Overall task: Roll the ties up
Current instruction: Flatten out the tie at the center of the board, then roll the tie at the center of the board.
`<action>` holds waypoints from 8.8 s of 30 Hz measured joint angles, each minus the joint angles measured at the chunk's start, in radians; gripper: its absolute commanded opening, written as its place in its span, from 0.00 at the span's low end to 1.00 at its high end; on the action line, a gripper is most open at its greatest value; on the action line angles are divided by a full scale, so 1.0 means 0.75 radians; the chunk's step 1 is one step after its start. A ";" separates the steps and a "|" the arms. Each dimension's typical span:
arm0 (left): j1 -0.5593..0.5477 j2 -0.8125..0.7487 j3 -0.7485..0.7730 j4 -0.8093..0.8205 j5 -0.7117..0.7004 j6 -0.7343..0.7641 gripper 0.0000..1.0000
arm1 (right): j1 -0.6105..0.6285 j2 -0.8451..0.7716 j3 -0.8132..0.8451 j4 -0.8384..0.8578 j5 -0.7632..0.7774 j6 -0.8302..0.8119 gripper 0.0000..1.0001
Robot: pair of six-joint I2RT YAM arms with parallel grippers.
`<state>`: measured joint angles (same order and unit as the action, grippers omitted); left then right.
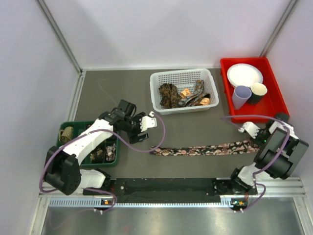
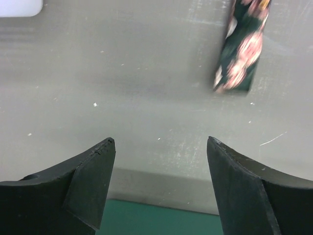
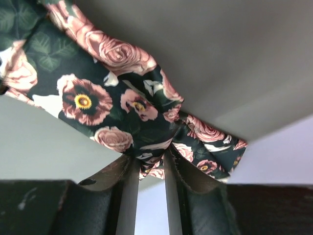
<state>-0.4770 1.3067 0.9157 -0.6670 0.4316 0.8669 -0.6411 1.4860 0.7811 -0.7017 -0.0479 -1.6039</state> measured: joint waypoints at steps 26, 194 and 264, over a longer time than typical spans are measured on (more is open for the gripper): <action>-0.580 0.522 0.173 0.256 0.116 -0.296 0.25 | -0.096 -0.066 0.332 -0.540 -0.292 0.071 0.73; -0.137 0.079 -0.263 0.318 0.004 -0.024 0.69 | 1.731 0.139 0.064 0.788 -0.848 2.684 0.00; -0.378 0.362 -0.057 0.429 0.141 -0.246 0.33 | 1.637 0.077 0.119 0.536 -0.848 2.616 0.53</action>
<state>-0.7605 1.5780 0.8726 -0.3450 0.5373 0.6827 0.5869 1.5440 0.8703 -0.2996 -0.6838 0.3584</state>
